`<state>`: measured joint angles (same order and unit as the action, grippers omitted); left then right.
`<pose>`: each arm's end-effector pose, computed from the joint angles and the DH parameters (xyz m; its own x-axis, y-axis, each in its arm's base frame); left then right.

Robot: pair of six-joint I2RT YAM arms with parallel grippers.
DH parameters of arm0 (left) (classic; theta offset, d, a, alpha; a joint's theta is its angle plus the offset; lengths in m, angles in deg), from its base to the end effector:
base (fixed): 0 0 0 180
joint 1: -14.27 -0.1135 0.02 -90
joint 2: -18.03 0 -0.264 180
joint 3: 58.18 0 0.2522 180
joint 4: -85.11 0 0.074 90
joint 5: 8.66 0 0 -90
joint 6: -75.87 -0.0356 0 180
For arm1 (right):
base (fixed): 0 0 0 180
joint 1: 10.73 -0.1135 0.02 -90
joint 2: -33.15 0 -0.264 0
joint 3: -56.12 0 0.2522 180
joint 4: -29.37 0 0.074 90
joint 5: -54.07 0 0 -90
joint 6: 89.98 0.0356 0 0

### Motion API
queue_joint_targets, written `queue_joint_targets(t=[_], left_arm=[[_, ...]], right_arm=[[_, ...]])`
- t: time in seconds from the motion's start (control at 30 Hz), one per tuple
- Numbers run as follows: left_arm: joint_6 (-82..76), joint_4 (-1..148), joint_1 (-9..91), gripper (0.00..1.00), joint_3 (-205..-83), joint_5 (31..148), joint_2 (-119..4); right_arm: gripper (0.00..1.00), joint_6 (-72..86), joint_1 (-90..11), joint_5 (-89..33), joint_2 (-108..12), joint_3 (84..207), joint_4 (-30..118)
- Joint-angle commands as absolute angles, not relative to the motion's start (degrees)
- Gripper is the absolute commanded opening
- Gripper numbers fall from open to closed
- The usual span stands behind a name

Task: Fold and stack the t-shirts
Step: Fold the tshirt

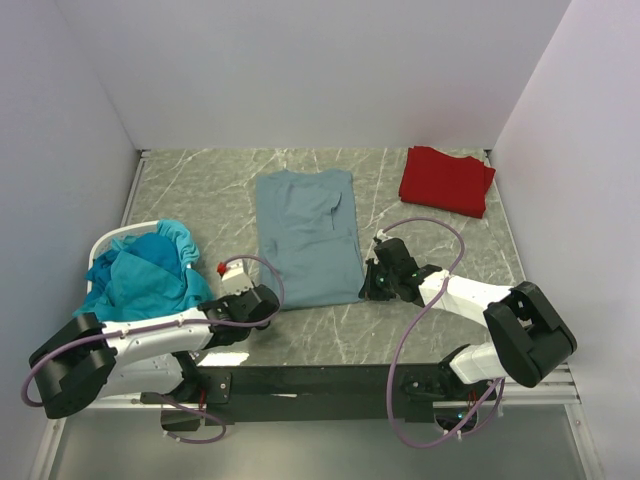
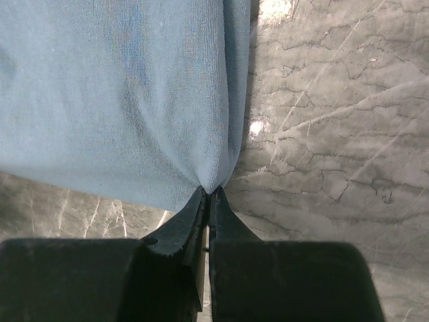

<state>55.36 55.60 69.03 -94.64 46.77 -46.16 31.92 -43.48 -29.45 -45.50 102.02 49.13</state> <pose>0.1228 -0.1388 0.1469 -0.6340 -0.4392 -0.6365 -0.2809 0.8976 -0.3396 0.2053 0.1368 0.1491 -0.8811 0.0575 -0.4694 -0.1527 0.9047 0.3976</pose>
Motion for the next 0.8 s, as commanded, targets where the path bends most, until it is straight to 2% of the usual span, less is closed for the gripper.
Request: queue_joint_targets(t=[0.0,0.07,0.13,0.2,0.43,0.57,0.77], left_arm=[[54.2,55.7,69.6,0.22,-94.2,47.8,-47.1],[53.5,57.5,69.8,0.17,-93.8,48.6,-47.5],[52.8,59.4,70.0,0.01,-92.8,50.4,-47.6],[52.8,61.3,70.3,0.01,-92.1,50.9,-47.0],[53.5,52.4,71.8,0.0,-93.9,47.2,-35.5],[51.3,49.9,72.3,0.0,-94.2,48.7,-27.5],[51.2,44.9,74.0,0.0,-95.4,49.3,-21.9]], right_arm=[[0.0,31.7,-43.8,-31.4,-44.6,101.3,50.3],[0.0,31.7,-43.9,-31.2,-44.4,101.3,50.2],[0.0,31.7,-44.2,-31.1,-44.0,101.2,50.3],[0.0,31.8,-44.5,-31.0,-43.2,101.1,50.5],[0.0,32.1,-45.0,-32.2,-38.0,100.2,53.4],[0.0,32.5,-45.9,-33.8,-32.6,99.9,56.4],[0.0,34.4,-49.5,-39.1,-23.7,100.9,63.8]])
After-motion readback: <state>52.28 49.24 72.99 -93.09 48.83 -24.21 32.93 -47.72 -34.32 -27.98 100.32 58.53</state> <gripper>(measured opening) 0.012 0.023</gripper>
